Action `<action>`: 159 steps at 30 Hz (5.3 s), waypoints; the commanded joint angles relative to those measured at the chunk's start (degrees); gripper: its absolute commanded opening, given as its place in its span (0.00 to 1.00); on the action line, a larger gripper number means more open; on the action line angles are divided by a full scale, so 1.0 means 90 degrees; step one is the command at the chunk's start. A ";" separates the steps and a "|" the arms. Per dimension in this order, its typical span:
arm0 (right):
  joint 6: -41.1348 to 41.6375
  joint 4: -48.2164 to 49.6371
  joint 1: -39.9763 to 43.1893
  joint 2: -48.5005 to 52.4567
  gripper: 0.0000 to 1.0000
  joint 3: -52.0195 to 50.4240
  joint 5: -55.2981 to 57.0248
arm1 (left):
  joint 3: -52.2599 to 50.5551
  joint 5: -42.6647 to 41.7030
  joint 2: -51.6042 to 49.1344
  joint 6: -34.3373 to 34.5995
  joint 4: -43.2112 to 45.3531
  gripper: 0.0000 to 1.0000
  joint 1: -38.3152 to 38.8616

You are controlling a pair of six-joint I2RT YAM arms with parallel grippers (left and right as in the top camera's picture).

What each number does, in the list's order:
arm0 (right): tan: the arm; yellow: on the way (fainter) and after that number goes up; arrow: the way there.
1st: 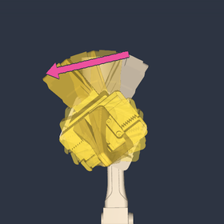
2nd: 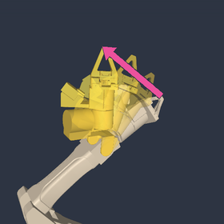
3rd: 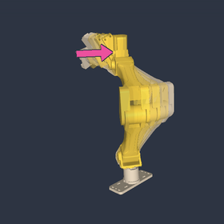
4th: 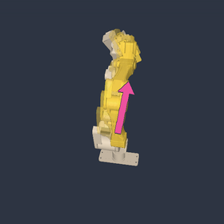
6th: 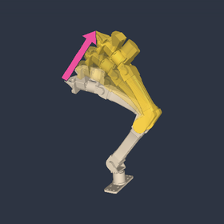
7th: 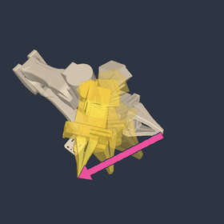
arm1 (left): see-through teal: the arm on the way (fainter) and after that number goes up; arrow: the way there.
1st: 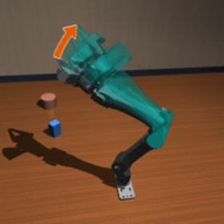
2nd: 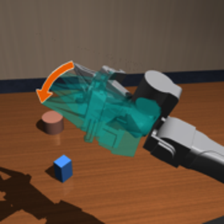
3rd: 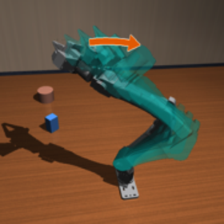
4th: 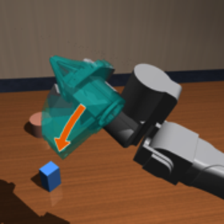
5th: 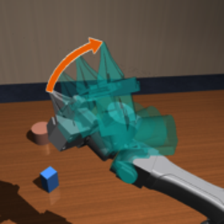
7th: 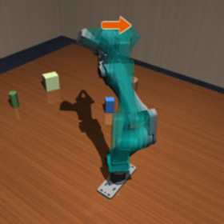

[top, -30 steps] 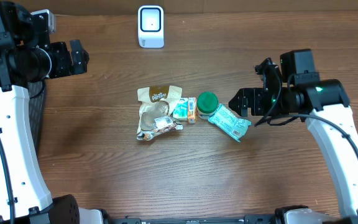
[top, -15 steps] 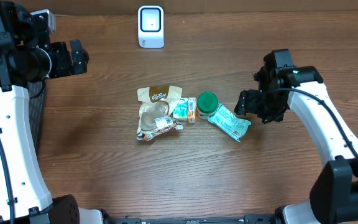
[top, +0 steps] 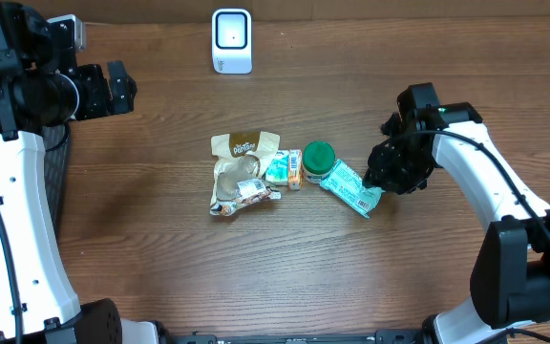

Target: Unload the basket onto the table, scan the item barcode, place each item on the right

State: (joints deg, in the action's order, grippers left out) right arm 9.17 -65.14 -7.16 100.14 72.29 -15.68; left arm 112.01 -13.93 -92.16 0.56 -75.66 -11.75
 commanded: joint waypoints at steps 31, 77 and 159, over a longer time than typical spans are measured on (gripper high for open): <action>0.1224 0.2072 0.0612 0.0102 0.25 -0.1649 0.0597 | 0.0049 -0.0056 0.0000 0.0083 0.0002 1.00 -0.0027; 0.3801 0.2108 -0.1013 0.0818 0.26 -0.0211 0.0529 | 0.0049 -0.0056 -0.0002 0.0083 0.0000 1.00 -0.0027; 0.0590 0.0884 0.1268 0.0736 0.49 0.0508 -0.0780 | 0.0049 -0.0056 -0.0005 0.0080 0.0002 1.00 -0.0027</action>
State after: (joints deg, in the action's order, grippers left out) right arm 16.21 -59.57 4.36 106.56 81.93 -16.58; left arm 112.01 -13.93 -92.16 0.54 -75.66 -11.75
